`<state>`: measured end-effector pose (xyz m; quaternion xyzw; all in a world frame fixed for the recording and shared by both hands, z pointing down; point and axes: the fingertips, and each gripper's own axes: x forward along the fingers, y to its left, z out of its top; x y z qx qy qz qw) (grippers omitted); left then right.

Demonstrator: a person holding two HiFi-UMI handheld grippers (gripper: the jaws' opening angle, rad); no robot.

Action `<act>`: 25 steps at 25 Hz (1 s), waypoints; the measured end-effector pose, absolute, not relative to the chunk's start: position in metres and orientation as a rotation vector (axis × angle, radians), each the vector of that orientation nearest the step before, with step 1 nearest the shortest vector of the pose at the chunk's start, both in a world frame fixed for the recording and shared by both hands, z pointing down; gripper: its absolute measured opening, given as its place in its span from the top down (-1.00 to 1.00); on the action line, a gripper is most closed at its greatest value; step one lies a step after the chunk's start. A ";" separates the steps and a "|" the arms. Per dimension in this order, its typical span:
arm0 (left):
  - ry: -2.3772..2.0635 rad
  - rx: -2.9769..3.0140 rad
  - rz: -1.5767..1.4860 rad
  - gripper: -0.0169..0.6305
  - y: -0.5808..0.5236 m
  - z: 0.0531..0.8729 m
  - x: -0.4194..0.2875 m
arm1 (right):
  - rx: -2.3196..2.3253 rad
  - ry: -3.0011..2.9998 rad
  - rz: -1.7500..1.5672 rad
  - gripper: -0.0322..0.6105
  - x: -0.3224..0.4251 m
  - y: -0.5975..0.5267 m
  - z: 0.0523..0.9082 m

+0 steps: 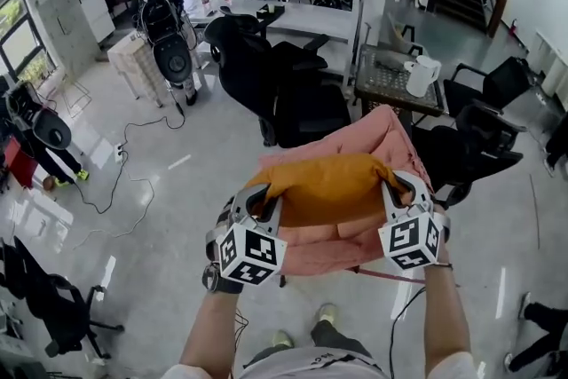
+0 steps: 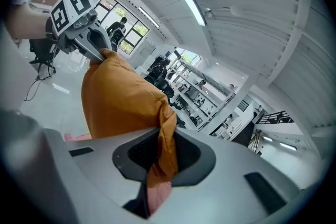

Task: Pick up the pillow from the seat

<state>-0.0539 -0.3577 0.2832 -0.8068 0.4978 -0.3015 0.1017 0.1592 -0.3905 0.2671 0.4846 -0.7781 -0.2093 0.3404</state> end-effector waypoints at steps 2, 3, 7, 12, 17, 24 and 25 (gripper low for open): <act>1.465 -2.369 -0.883 0.69 -0.359 0.269 -0.053 | 1.264 -2.030 -0.559 0.71 0.160 -0.393 0.254; 1.464 -2.360 -0.880 0.69 -0.360 0.262 -0.053 | 1.264 -2.033 -0.567 0.71 0.160 -0.395 0.248; 1.471 -2.329 -0.863 0.69 -0.363 0.232 -0.050 | 1.258 -2.046 -0.594 0.72 0.163 -0.398 0.220; 1.481 -2.294 -0.831 0.69 -0.365 0.199 -0.049 | 1.261 -2.049 -0.635 0.72 0.164 -0.403 0.187; 1.488 -2.269 -0.810 0.69 -0.367 0.180 -0.047 | 1.269 -2.042 -0.660 0.72 0.165 -0.405 0.169; 1.479 -2.263 -0.809 0.70 -0.365 0.176 -0.040 | 1.273 -2.022 -0.662 0.72 0.172 -0.402 0.166; 1.479 -2.265 -0.812 0.70 -0.364 0.177 -0.039 | 1.270 -2.020 -0.660 0.72 0.172 -0.402 0.168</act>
